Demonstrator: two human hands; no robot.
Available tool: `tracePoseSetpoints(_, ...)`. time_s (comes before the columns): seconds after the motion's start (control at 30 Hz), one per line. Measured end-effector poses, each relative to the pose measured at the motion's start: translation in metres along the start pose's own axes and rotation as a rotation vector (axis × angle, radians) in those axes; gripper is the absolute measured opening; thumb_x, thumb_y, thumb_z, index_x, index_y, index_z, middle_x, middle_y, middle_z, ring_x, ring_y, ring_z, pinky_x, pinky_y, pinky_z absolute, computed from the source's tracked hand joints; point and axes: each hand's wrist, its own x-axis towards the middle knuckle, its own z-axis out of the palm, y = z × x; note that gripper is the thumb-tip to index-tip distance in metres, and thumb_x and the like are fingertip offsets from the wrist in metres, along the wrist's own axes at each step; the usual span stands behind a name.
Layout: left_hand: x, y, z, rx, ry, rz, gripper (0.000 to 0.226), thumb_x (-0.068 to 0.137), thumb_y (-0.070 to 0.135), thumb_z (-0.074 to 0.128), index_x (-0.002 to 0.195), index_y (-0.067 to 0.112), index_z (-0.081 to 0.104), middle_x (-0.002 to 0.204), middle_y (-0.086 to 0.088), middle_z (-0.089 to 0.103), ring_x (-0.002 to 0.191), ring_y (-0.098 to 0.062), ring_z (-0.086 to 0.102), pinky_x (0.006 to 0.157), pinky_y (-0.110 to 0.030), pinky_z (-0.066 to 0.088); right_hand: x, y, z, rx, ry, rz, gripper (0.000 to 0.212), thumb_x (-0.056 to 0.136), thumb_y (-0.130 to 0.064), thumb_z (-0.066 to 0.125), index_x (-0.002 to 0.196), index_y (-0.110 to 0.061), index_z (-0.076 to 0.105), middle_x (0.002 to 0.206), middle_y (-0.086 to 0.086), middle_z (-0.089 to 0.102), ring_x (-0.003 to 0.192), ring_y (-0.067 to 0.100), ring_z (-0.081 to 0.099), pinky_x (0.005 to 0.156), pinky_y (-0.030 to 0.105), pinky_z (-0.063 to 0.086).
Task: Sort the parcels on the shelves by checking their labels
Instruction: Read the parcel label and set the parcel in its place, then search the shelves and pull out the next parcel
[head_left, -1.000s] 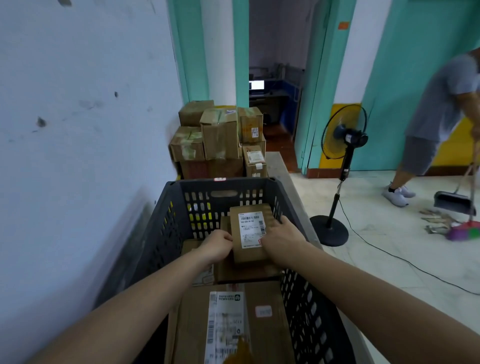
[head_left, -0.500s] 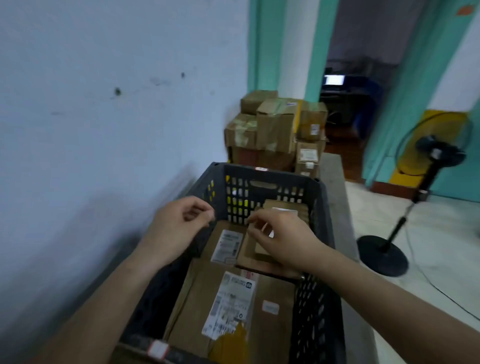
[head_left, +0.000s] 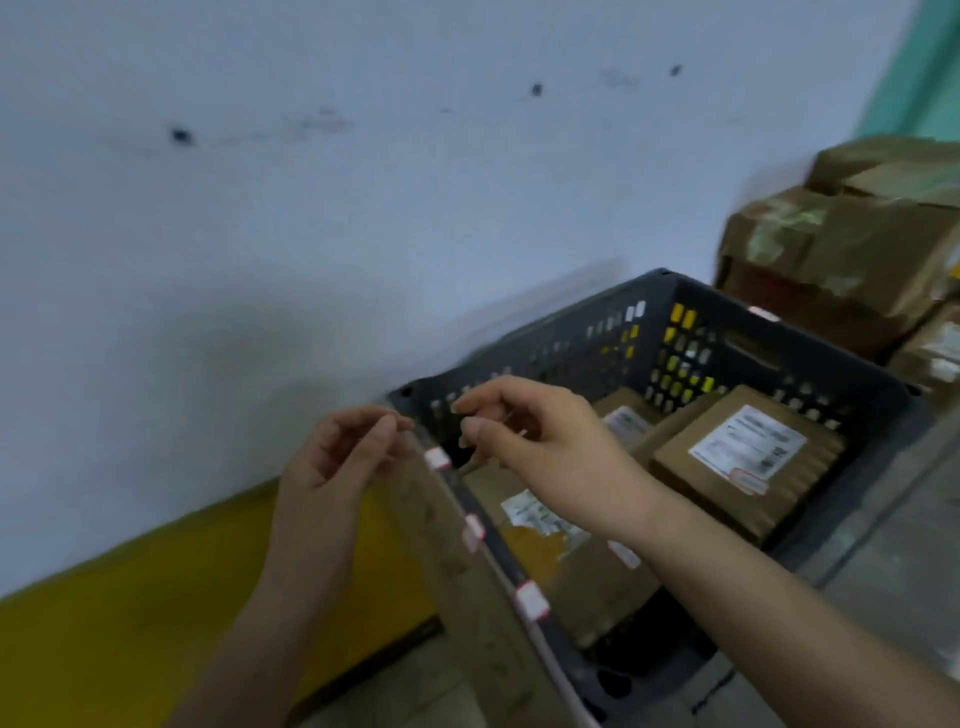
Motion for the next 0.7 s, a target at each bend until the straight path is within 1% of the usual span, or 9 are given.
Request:
tracePoseSetpoints(0.03,-0.012,0.0,-0.016,-0.026,0.065,-0.013,0.024,0.087,0.034,0.063,0.102,0.017,0.072,0.099,-0.004,0.076,0.094,-0.024,0.072,0.086,-0.039,0.055,0.001,-0.012,0.011,0.024,-0.042,-0.027,0.014,0.098,-0.03,0.063,0.109,-0.028,0.07,0.087,-0.001,0.071,0.086,0.02,0.069,0.083,0.047,0.057)
tracePoseSetpoints(0.1,-0.039,-0.002,-0.054,-0.054,0.206,-0.031,0.013,0.094,0.019,0.062,0.1,0.013,0.071,0.1,-0.006,0.077,0.09,-0.024,0.072,0.083,-0.037,0.054,-0.001,-0.04,0.038,0.035,-0.161,-0.094,0.015,0.098,-0.031,0.063,0.112,-0.029,0.068,0.089,-0.001,0.07,0.086,0.019,0.069,0.082,0.045,0.057)
tracePoseSetpoints(0.13,-0.054,-0.004,-0.075,-0.066,0.273,-0.045,0.011,0.096,0.012,0.061,0.1,0.011,0.071,0.1,-0.007,0.076,0.088,-0.024,0.072,0.082,-0.037,0.054,-0.003,-0.054,0.053,0.033,-0.225,-0.135,0.015,0.098,-0.032,0.063,0.112,-0.03,0.068,0.089,-0.002,0.07,0.086,0.017,0.068,0.081,0.043,0.057)
tracePoseSetpoints(0.2,-0.088,-0.011,-0.115,-0.071,0.396,-0.076,0.012,0.097,0.006,0.059,0.099,0.008,0.07,0.1,-0.008,0.076,0.086,-0.024,0.071,0.082,-0.039,0.053,-0.009,-0.08,0.084,0.039,-0.348,-0.205,0.016,0.098,-0.034,0.064,0.112,-0.031,0.068,0.09,-0.002,0.07,0.086,0.016,0.068,0.08,0.044,0.057)
tracePoseSetpoints(0.37,-0.194,-0.024,-0.207,-0.065,0.662,-0.17,0.013,0.097,0.005,0.059,0.096,0.008,0.072,0.1,-0.009,0.076,0.083,-0.019,0.071,0.08,-0.037,0.052,-0.035,-0.133,0.179,0.045,-0.63,-0.307,0.015,0.097,-0.034,0.065,0.111,-0.033,0.068,0.092,-0.005,0.071,0.088,0.015,0.069,0.083,0.045,0.057)
tracePoseSetpoints(0.5,-0.289,-0.024,-0.277,-0.083,0.88,-0.181,0.013,0.097,0.007,0.059,0.096,0.008,0.073,0.102,-0.011,0.076,0.086,-0.024,0.069,0.082,-0.039,0.051,-0.08,-0.17,0.269,-0.033,-0.864,-0.39,0.019,0.096,-0.042,0.062,0.114,-0.037,0.066,0.097,-0.012,0.069,0.092,0.008,0.068,0.084,0.042,0.058)
tracePoseSetpoints(0.63,-0.391,-0.016,-0.334,-0.078,1.046,-0.188,0.015,0.098,0.009,0.058,0.096,0.01,0.074,0.097,-0.009,0.075,0.087,-0.022,0.069,0.084,-0.038,0.052,-0.147,-0.209,0.368,0.011,-1.087,-0.385,0.018,0.099,-0.032,0.061,0.115,-0.026,0.067,0.095,-0.004,0.071,0.087,0.011,0.07,0.083,0.043,0.058)
tracePoseSetpoints(0.7,-0.442,-0.011,-0.356,-0.081,1.14,-0.184,0.019,0.098,0.008,0.058,0.093,0.014,0.076,0.096,-0.008,0.075,0.088,-0.023,0.069,0.086,-0.039,0.053,-0.186,-0.228,0.415,0.039,-1.177,-0.386,0.017,0.1,-0.027,0.06,0.114,-0.022,0.068,0.096,-0.003,0.072,0.086,0.01,0.071,0.081,0.035,0.058)
